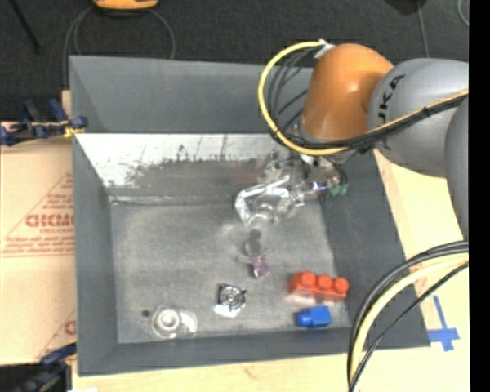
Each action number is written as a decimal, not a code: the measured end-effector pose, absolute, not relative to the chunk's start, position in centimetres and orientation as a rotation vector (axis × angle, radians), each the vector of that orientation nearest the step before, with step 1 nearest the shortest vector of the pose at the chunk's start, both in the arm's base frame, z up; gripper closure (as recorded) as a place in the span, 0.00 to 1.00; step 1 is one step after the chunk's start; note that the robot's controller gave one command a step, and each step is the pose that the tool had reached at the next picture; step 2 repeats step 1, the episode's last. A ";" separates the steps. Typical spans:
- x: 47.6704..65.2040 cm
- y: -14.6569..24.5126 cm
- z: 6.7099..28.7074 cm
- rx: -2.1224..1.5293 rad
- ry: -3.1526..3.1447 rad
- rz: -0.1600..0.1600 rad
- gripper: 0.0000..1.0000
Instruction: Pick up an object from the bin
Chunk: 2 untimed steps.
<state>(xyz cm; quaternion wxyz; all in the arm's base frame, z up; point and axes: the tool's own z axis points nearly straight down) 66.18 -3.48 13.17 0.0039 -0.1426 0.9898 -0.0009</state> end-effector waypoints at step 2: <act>66.4 -3.6 20.2 -0.439 3.101 -0.005 1.00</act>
Offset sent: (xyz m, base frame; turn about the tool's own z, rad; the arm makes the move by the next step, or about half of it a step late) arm 0.0002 -0.0001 0.0656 0.0000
